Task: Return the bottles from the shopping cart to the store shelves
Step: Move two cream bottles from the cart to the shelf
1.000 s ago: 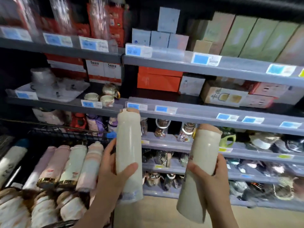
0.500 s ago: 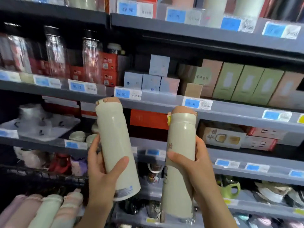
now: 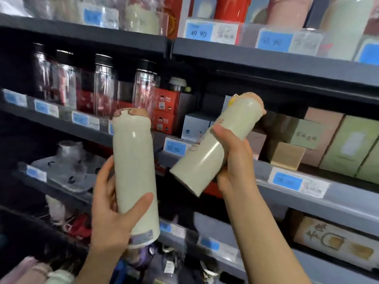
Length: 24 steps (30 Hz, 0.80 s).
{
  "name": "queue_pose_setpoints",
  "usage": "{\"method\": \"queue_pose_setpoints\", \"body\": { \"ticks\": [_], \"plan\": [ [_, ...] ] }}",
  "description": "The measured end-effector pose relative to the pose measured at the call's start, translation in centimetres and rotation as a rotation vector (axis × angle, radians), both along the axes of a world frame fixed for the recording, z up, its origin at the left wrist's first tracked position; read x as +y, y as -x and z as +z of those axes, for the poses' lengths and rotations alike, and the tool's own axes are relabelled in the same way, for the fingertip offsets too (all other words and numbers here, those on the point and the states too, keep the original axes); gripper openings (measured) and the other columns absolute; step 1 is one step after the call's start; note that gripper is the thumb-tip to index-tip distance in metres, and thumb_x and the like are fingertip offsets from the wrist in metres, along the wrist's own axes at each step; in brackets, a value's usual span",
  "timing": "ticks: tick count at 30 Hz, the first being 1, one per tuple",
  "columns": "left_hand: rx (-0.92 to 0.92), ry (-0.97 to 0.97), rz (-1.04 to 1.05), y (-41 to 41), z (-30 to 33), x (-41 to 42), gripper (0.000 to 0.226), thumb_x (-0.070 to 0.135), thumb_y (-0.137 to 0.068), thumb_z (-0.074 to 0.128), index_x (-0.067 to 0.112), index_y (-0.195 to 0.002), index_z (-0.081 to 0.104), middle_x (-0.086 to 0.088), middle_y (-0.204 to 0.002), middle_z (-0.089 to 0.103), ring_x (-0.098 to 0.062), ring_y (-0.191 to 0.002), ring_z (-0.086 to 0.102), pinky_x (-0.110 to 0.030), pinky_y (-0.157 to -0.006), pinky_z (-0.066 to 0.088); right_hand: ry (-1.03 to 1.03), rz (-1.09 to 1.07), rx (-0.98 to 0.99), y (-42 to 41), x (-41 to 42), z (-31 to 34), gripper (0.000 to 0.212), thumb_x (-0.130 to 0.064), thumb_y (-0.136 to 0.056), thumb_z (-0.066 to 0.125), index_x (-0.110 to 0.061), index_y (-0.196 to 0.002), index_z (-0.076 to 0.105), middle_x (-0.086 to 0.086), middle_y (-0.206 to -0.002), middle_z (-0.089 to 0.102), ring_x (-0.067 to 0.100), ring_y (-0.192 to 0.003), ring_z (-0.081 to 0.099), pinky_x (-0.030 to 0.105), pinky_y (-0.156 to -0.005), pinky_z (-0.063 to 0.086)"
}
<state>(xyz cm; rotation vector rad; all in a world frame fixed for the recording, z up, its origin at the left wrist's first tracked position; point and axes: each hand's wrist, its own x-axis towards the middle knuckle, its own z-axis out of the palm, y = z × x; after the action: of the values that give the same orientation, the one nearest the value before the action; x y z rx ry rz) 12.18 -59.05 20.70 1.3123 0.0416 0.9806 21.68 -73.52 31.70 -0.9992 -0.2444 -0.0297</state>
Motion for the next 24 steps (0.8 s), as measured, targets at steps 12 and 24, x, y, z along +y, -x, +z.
{"method": "queue_pose_setpoints", "body": {
  "ticks": [12,24],
  "plan": [
    [-0.001,-0.119,0.122,1.5,1.3,-0.2,0.082,0.042,-0.042,0.08,0.07,-0.111,0.046,0.029,-0.116,0.061,0.0,-0.1,0.063,-0.027,-0.075,0.049,-0.272,-0.279,0.143,-9.0,0.3,5.6,0.079,-0.017,-0.072,0.081,-0.017,-0.131,0.029,0.01,-0.119,0.056,0.024,-0.095,0.064,0.043,-0.081,0.058],
    [-0.001,-0.084,0.105,1.9,0.4,-0.6,0.084,0.047,-0.04,0.078,0.07,-0.113,0.044,0.031,-0.115,0.061,0.003,-0.102,0.061,-0.027,-0.079,0.048,0.287,-0.311,-0.068,-9.7,2.3,3.1,0.089,-0.015,-0.07,0.083,-0.016,-0.136,0.024,0.005,-0.12,0.044,0.024,-0.105,0.049,0.035,-0.086,0.045]
  ]
}}
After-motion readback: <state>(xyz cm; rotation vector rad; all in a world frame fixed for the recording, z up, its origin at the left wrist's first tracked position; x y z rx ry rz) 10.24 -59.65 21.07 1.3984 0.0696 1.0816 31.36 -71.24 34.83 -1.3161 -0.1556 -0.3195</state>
